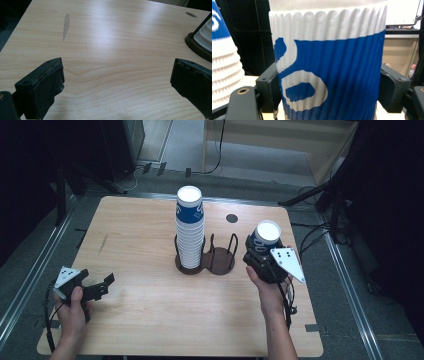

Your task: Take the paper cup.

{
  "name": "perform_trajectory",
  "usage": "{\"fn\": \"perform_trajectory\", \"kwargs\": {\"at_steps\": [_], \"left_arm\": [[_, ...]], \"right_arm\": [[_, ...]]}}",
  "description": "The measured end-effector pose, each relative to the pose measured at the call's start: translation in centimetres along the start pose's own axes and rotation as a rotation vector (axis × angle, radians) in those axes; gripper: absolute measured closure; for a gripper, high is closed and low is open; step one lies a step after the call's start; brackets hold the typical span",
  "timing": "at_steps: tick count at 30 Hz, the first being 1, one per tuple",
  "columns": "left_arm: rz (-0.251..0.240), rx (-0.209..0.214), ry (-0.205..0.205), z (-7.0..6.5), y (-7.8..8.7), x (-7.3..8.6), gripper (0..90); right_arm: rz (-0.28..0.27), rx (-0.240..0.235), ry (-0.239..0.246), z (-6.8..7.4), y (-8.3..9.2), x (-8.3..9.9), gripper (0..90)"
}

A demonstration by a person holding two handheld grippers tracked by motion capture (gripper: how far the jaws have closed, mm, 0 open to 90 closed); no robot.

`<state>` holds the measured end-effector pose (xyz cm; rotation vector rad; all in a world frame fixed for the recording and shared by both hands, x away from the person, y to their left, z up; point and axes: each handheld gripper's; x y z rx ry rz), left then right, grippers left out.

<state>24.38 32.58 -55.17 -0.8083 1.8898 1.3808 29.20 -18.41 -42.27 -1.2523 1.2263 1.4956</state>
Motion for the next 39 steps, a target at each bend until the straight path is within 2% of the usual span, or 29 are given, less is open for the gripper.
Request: {"fn": "perform_trajectory", "kwargs": {"at_steps": [9,12,14,15,16,20,22,24,28,29,31,34,35,37,39], "left_arm": [[-0.033,0.006,0.005,0.1,0.2,0.1,0.0],[-0.038,0.009,0.004,0.1,0.2,0.1,0.0],[-0.050,0.006,0.009,0.1,0.2,0.1,0.0],[-0.083,-0.005,0.005,0.1,0.2,0.1,0.0],[-0.095,-0.013,0.001,0.1,0.2,0.1,0.0],[-0.107,-0.014,-0.001,0.0,0.4,0.0,0.0],[-0.119,-0.015,-0.005,-0.3,0.7,-0.2,0.0],[-0.133,0.005,-0.012,-0.9,1.1,-0.5,0.0],[-0.139,0.029,-0.063,-2.8,1.6,-1.4,0.0],[-0.139,0.029,-0.063,-2.8,1.6,-1.4,0.0],[-0.136,0.051,-0.094,-4.4,1.8,-2.2,0.0],[-0.134,0.077,-0.121,-5.9,1.9,-3.0,0.0],[-0.134,0.077,-0.121,-5.9,1.9,-3.0,0.0],[-0.138,0.112,-0.136,-7.0,1.9,-3.8,0.0],[-0.138,0.119,-0.142,-7.4,1.9,-4.1,0.0]], "right_arm": [[0.021,-0.006,0.021,0.0,0.7,3.0,20.7],[0.039,-0.003,0.031,0.0,0.7,3.5,20.6],[0.046,-0.001,0.033,-0.1,0.7,3.9,20.7],[0.054,0.004,0.029,0.0,0.8,4.3,20.7],[0.059,0.001,0.027,0.1,0.8,4.5,20.7],[0.067,0.011,0.033,0.6,0.7,5.1,20.8],[0.073,-0.004,0.037,0.9,0.6,5.3,20.8],[0.084,-0.016,0.048,1.2,0.5,5.4,20.8],[0.104,-0.051,0.041,1.8,0.5,5.6,20.9],[0.104,-0.051,0.041,1.8,0.5,5.6,20.9],[0.115,-0.069,0.050,2.4,0.4,5.7,20.8],[0.125,-0.086,0.051,3.0,0.4,5.8,20.8],[0.125,-0.086,0.051,3.0,0.4,5.8,20.8],[0.127,-0.095,0.054,3.4,0.5,5.8,20.7],[0.128,-0.098,0.051,3.6,0.5,5.9,20.7]]}}
Point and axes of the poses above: each handheld gripper's, and its own axes: y roughly backward along the jaws, x roughly out of its underside, z roughly to its left, and after that the axes turned 8 degrees about z, right-handed
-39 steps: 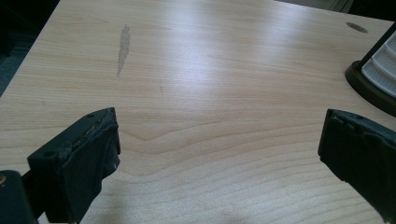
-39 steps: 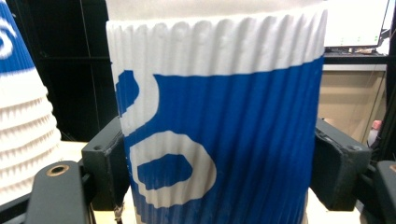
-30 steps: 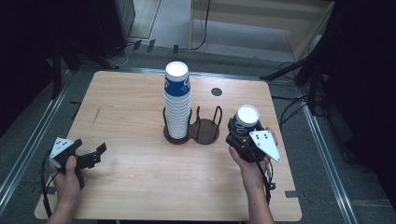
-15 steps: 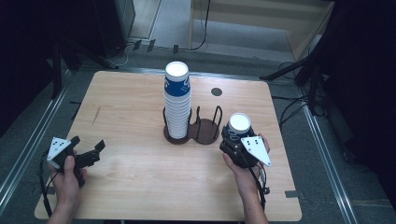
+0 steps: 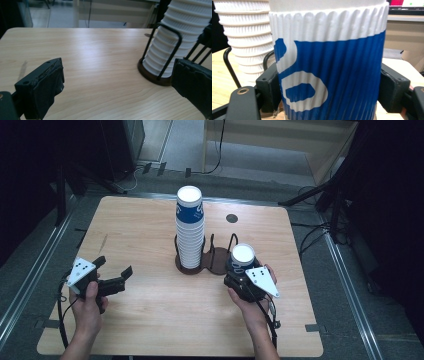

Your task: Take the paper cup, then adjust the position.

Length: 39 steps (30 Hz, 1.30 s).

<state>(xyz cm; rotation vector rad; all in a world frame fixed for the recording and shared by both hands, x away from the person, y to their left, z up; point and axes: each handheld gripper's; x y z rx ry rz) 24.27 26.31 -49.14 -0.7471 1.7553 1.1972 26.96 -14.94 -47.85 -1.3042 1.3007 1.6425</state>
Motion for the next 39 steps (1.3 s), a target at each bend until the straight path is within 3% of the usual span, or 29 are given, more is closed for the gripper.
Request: {"fn": "perform_trajectory", "kwargs": {"at_steps": [5,10,11,17,19,27,30,31,34,39], "left_arm": [[-0.012,0.049,-0.026,-2.3,-0.7,-2.3,0.0],[-0.032,0.096,-0.041,-3.5,-0.9,-3.8,0.0],[-0.037,0.120,-0.041,-4.2,-1.1,-4.2,0.0],[-0.012,0.172,-0.083,-5.8,-1.5,-4.3,0.0],[0.001,0.219,-0.101,-6.4,-1.8,-4.2,0.0],[0.035,0.300,-0.107,-7.2,-2.1,-4.1,0.0],[0.048,0.316,-0.126,-7.6,-2.1,-4.2,0.0],[0.056,0.340,-0.117,-7.8,-2.2,-4.3,0.0],[0.063,0.358,-0.120,-8.2,-2.3,-4.4,0.0],[0.106,0.410,-0.159,-9.9,-2.7,-4.2,0.0]], "right_arm": [[0.010,-0.025,-0.007,0.5,-0.1,0.2,20.8],[0.005,-0.041,-0.010,1.1,-0.1,0.1,20.8],[0.004,-0.047,-0.008,1.3,-0.1,0.1,20.8],[0.004,-0.087,0.008,2.6,0.0,0.2,20.7],[0.006,-0.101,0.012,3.1,0.0,0.2,20.7],[0.023,-0.156,0.052,5.4,-0.1,0.7,20.7],[0.029,-0.170,0.057,5.9,-0.1,0.8,20.7],[0.034,-0.179,0.065,6.3,-0.2,1.0,20.7],[0.039,-0.192,0.073,6.6,-0.2,1.2,20.7],[0.045,-0.219,0.093,7.6,-0.1,1.6,20.8]]}}
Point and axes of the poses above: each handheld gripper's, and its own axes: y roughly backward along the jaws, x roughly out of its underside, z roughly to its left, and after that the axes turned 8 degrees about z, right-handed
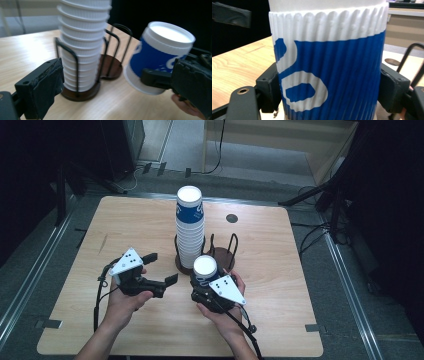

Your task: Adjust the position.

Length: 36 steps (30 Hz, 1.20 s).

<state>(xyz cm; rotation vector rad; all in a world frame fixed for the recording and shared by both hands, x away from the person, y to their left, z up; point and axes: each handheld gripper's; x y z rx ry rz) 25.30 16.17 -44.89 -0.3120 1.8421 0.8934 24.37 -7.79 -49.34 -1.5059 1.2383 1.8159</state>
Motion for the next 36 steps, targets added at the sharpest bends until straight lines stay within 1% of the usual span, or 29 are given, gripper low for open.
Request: {"fn": "perform_trajectory", "kwargs": {"at_steps": [1,2,3,4,5,7,8,10,12,13,14,15,17,19,21,25,27,29,30,32,34,35,36], "left_arm": [[0.000,0.000,0.000,0.0,0.0,0.0,0.0],[0.007,0.011,-0.006,-0.3,-0.2,0.0,0.0],[0.008,0.019,-0.009,-0.5,-0.3,0.0,0.0],[0.020,0.037,-0.020,-0.9,-0.6,0.0,0.0],[0.020,0.037,-0.020,-0.9,-0.6,0.0,0.0],[0.037,0.062,-0.033,-1.4,-0.9,0.1,0.0],[0.037,0.062,-0.033,-1.4,-0.9,0.1,0.0],[0.043,0.081,-0.039,-1.9,-1.2,0.0,0.0],[0.049,0.089,-0.042,-2.1,-1.3,0.0,0.0],[0.056,0.091,-0.048,-2.4,-1.5,-0.1,0.5],[0.055,0.092,-0.044,-2.5,-1.6,-0.1,2.2],[0.055,0.092,-0.044,-2.5,-1.6,-0.1,4.1],[0.058,0.097,-0.052,-2.8,-1.8,0.0,6.5],[0.064,0.095,-0.053,-2.7,-2.0,0.1,7.9],[0.062,0.092,-0.058,-2.7,-1.9,0.2,15.2],[0.066,0.091,-0.063,-2.9,-2.0,0.2,15.9],[0.082,0.100,-0.071,-3.1,-2.2,0.2,18.6],[0.086,0.097,-0.078,-3.2,-2.2,0.2,24.5],[0.088,0.090,-0.085,-3.2,-2.2,0.3,24.5],[0.090,0.072,-0.101,-3.2,-2.2,0.2,27.4],[0.087,0.074,-0.099,-3.1,-2.1,0.3,28.1],[0.081,0.064,-0.098,-3.1,-2.0,0.2,28.2],[0.081,0.064,-0.098,-3.1,-2.0,0.2,28.3]], "right_arm": [[0.000,0.000,0.000,0.0,0.0,0.0,20.8],[0.005,-0.007,0.015,0.5,-0.1,0.1,20.8],[0.005,-0.007,0.015,0.5,-0.1,0.1,20.8],[0.006,-0.016,0.024,0.9,-0.2,0.1,20.8],[0.006,-0.016,0.024,0.9,-0.2,0.1,20.8],[0.008,-0.032,0.035,1.5,-0.3,0.2,20.8],[0.008,-0.032,0.035,1.5,-0.3,0.2,20.8],[0.014,-0.043,0.048,1.8,-0.4,0.4,20.8],[0.016,-0.044,0.052,1.9,-0.4,0.5,20.8],[0.017,-0.047,0.059,2.1,-0.4,0.5,20.8],[0.018,-0.052,0.059,2.2,-0.3,0.6,20.8],[0.018,-0.052,0.059,2.2,-0.3,0.6,20.8],[0.014,-0.070,0.081,2.7,-0.3,0.6,20.7],[0.014,-0.073,0.092,2.9,-0.4,0.7,20.7],[0.025,-0.076,0.095,3.1,-0.4,0.7,20.6],[0.030,-0.085,0.107,3.3,-0.5,0.8,20.4],[0.028,-0.092,0.116,3.5,-0.5,0.9,20.4],[0.030,-0.092,0.126,3.6,-0.5,0.9,20.2],[0.030,-0.092,0.126,3.6,-0.5,0.9,20.2],[0.040,-0.091,0.138,3.6,-0.6,1.1,19.9],[0.043,-0.096,0.139,3.6,-0.7,1.1,18.6],[0.042,-0.093,0.137,3.6,-0.6,1.1,16.6],[0.042,-0.093,0.137,3.6,-0.6,1.1,16.6]]}}
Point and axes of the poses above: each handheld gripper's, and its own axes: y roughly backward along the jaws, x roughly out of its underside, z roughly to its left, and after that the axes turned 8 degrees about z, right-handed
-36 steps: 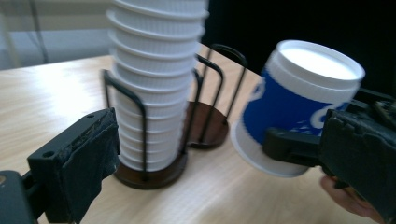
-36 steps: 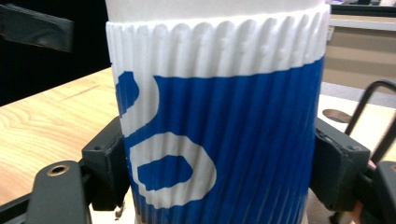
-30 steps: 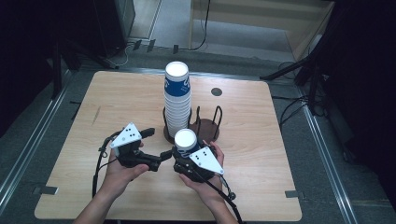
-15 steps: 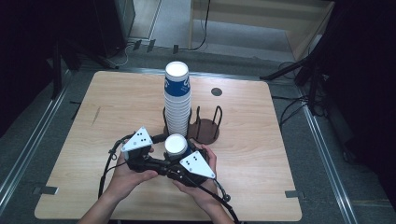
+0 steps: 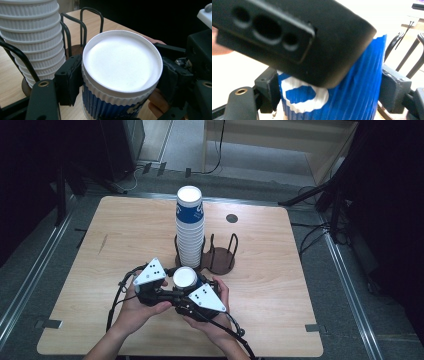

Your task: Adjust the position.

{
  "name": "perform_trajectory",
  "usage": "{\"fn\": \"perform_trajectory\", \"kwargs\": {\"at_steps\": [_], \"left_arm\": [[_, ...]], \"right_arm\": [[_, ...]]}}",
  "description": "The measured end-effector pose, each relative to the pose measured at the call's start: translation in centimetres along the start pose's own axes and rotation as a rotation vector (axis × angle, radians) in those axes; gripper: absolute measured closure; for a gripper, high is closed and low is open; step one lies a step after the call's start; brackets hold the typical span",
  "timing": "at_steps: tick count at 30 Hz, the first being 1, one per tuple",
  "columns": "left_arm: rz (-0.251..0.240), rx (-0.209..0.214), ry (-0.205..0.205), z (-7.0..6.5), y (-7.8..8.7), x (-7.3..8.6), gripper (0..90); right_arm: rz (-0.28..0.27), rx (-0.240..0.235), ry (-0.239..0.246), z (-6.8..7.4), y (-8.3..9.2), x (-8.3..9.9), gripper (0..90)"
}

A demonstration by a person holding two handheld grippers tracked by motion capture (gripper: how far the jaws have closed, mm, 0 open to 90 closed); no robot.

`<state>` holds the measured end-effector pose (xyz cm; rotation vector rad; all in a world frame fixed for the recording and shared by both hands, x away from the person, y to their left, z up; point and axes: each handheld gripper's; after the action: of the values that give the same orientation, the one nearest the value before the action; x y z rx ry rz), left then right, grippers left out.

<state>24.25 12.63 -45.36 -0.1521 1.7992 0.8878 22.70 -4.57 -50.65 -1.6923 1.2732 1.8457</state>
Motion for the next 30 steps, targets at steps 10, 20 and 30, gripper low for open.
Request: {"fn": "perform_trajectory", "kwargs": {"at_steps": [10,20,30], "left_arm": [[-0.047,0.020,0.047,1.0,1.1,-0.3,28.5],[0.031,0.058,0.062,1.6,1.2,-0.5,23.6],[0.182,0.064,0.064,1.7,0.8,-0.7,18.0]], "right_arm": [[-0.008,0.017,0.038,0.4,0.0,0.1,16.6],[-0.001,0.039,0.093,0.7,-0.1,0.5,19.2],[0.006,0.086,0.232,1.3,-0.2,0.9,19.7]]}}
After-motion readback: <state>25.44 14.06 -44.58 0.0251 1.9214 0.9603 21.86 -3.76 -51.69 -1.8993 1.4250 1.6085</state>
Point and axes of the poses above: each handheld gripper's, and its own axes: y roughly backward along the jaws, x roughly out of its underside, z roughly to its left, and after that the axes turned 8 degrees about z, right-handed
